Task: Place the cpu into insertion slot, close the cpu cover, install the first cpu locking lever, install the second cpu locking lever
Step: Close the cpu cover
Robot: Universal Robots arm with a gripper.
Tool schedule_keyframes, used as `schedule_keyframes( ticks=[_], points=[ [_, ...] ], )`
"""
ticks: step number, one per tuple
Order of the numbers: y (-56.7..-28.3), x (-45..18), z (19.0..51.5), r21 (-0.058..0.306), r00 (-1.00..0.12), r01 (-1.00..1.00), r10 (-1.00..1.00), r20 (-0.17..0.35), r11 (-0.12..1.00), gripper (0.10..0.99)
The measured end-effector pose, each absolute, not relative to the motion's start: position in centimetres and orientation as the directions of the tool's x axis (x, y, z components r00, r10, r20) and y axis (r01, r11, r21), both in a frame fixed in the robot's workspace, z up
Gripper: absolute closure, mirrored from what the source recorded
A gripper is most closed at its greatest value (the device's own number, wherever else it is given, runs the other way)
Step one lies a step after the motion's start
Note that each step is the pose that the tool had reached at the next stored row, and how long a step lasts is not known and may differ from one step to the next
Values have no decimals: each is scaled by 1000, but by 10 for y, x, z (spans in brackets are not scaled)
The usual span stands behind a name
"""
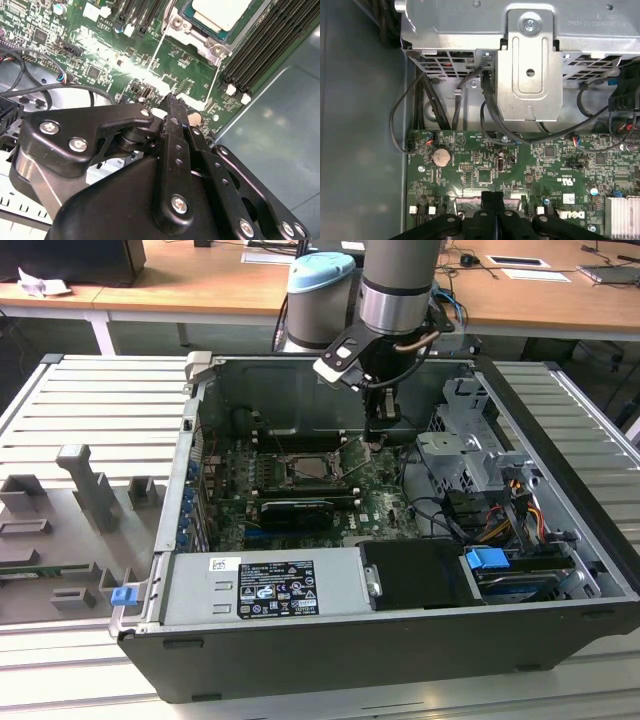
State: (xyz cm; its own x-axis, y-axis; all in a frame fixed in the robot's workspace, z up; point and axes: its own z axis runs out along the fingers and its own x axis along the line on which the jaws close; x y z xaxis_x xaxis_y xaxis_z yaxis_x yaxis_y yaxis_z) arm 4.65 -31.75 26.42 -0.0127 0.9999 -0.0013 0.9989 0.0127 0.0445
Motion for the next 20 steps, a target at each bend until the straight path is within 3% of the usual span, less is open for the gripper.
schedule_keyframes(
  ticks=[20],
  points=[
    [-318,61,245,44,-23,999,1000,-1,23,980]
  ],
)
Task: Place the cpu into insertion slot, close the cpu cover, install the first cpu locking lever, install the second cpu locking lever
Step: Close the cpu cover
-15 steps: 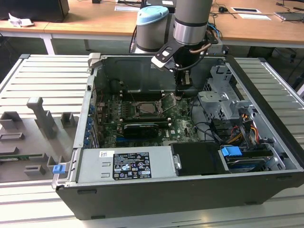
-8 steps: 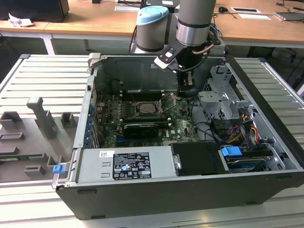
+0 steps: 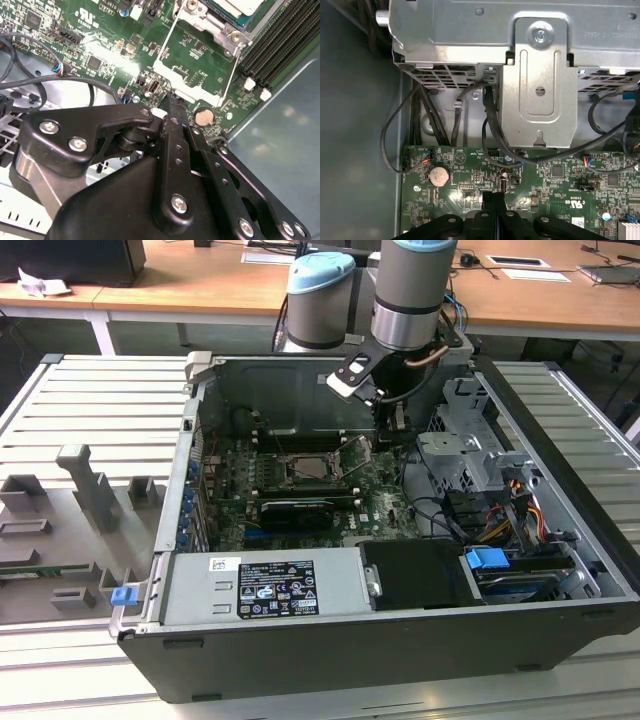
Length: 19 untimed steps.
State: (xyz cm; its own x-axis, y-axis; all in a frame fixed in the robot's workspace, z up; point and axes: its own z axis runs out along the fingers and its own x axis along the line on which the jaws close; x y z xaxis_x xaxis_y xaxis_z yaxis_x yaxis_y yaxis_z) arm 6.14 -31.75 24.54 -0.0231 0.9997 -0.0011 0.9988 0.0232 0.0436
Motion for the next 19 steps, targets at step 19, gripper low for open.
schedule_keyframes(
  ticks=[19],
  points=[
    [-317,51,245,43,-23,999,1000,0,23,980]
  ],
)
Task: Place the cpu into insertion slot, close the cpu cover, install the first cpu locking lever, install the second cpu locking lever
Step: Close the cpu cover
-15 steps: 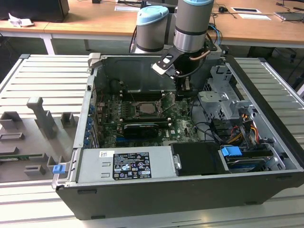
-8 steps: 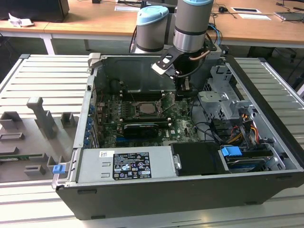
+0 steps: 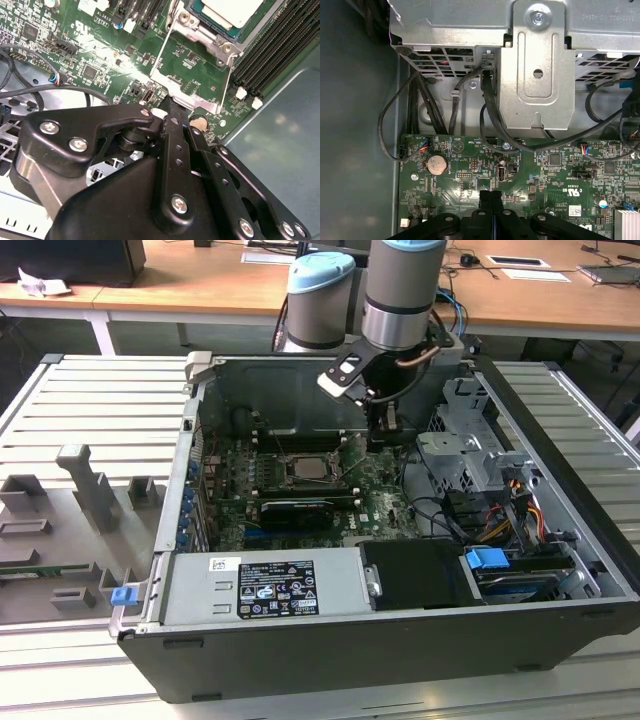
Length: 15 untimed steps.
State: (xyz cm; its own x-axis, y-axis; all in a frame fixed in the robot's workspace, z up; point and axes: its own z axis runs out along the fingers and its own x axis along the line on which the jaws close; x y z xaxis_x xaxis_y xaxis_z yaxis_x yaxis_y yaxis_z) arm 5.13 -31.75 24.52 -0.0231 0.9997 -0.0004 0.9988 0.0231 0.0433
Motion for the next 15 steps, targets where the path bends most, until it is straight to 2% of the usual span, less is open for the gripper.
schedule_keyframes(
  ticks=[15],
  points=[
    [-317,48,245,43,-23,999,1000,0,23,980]
  ],
)
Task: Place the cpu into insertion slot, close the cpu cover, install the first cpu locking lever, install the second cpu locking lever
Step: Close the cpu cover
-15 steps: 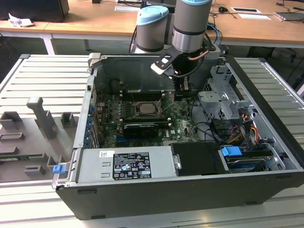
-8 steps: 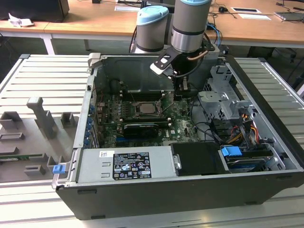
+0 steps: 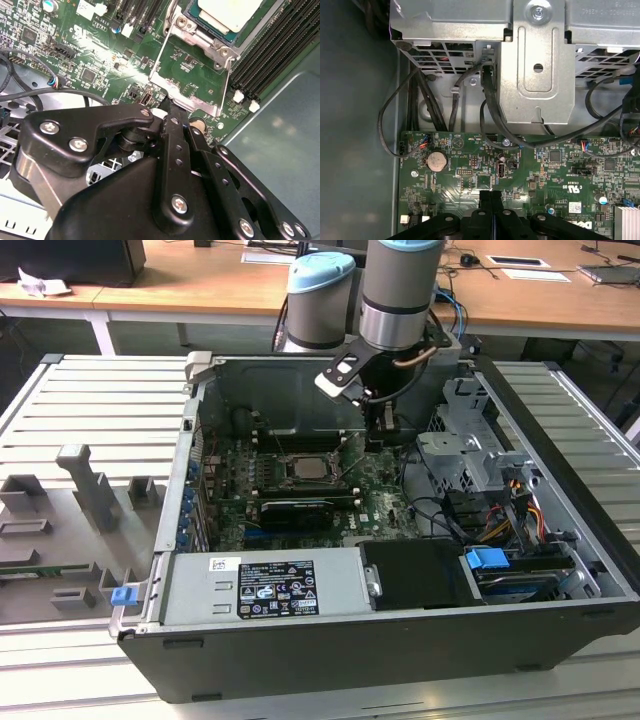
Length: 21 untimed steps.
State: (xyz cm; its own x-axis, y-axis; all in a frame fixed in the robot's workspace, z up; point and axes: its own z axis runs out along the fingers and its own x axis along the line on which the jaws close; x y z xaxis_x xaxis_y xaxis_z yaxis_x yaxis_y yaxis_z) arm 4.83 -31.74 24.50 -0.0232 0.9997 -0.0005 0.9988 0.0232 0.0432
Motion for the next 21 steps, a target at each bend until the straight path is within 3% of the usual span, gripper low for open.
schedule_keyframes(
  ticks=[21],
  points=[
    [-317,37,244,43,-23,999,1000,-1,23,980]
  ],
)
